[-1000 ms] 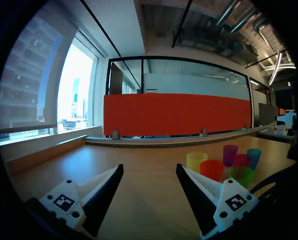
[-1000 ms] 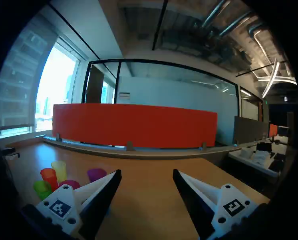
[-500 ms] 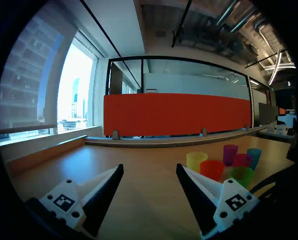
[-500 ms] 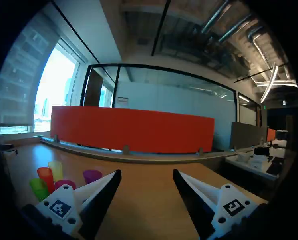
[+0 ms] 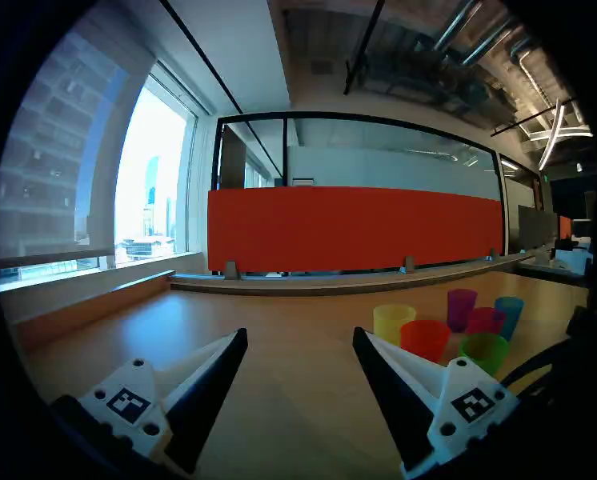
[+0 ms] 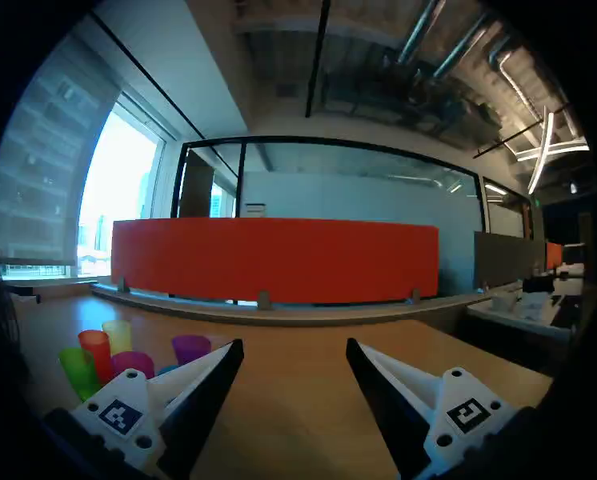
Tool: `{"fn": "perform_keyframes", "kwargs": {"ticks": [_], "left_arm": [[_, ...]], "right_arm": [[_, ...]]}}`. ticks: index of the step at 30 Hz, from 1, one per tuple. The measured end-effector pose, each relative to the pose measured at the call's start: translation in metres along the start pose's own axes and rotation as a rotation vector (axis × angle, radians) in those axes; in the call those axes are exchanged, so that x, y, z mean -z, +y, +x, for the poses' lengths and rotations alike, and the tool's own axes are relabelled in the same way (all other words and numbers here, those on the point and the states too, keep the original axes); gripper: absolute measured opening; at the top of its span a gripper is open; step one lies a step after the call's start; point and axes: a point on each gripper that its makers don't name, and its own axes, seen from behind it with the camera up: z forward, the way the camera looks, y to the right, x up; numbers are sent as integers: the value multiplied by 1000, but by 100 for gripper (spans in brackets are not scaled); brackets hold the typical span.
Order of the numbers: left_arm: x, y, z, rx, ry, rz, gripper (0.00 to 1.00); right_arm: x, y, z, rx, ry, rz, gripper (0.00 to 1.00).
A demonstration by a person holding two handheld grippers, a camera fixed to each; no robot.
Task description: Pour water
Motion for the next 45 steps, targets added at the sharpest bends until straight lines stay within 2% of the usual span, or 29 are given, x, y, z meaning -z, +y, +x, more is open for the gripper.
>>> {"fn": "perform_keyframes", "kwargs": {"ticks": [11, 29, 45], "left_arm": [[0, -1, 0, 0, 0, 0, 98], [0, 0, 0, 0, 0, 0, 98], [0, 0, 0, 0, 0, 0, 98]], "right_arm": [[-2, 5, -18, -24, -13, -5, 100], [-6, 5, -36, -21, -49, -9, 100], [-6, 2, -34, -20, -59, -2, 100]]}}
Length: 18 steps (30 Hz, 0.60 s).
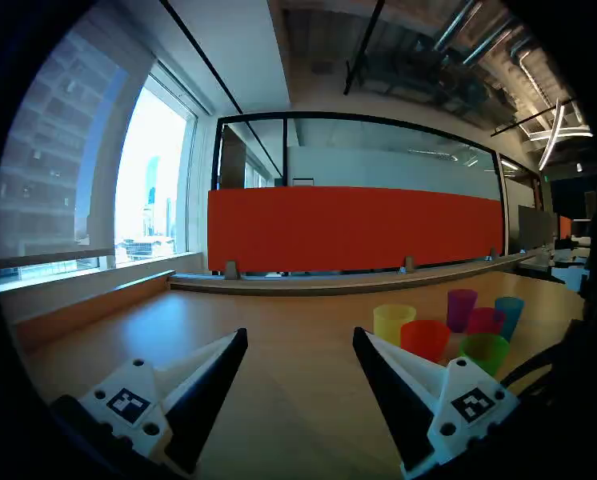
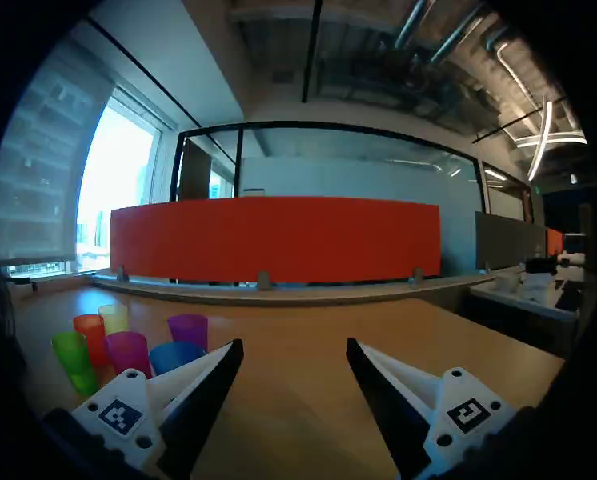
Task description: Pour water
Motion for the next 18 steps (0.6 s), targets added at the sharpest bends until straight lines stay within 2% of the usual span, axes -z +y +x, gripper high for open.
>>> {"fn": "perform_keyframes", "kwargs": {"ticks": [18], "left_arm": [[0, 0, 0, 0, 0, 0, 98]], "right_arm": [[0, -1, -1, 0, 0, 4, 100]]}}
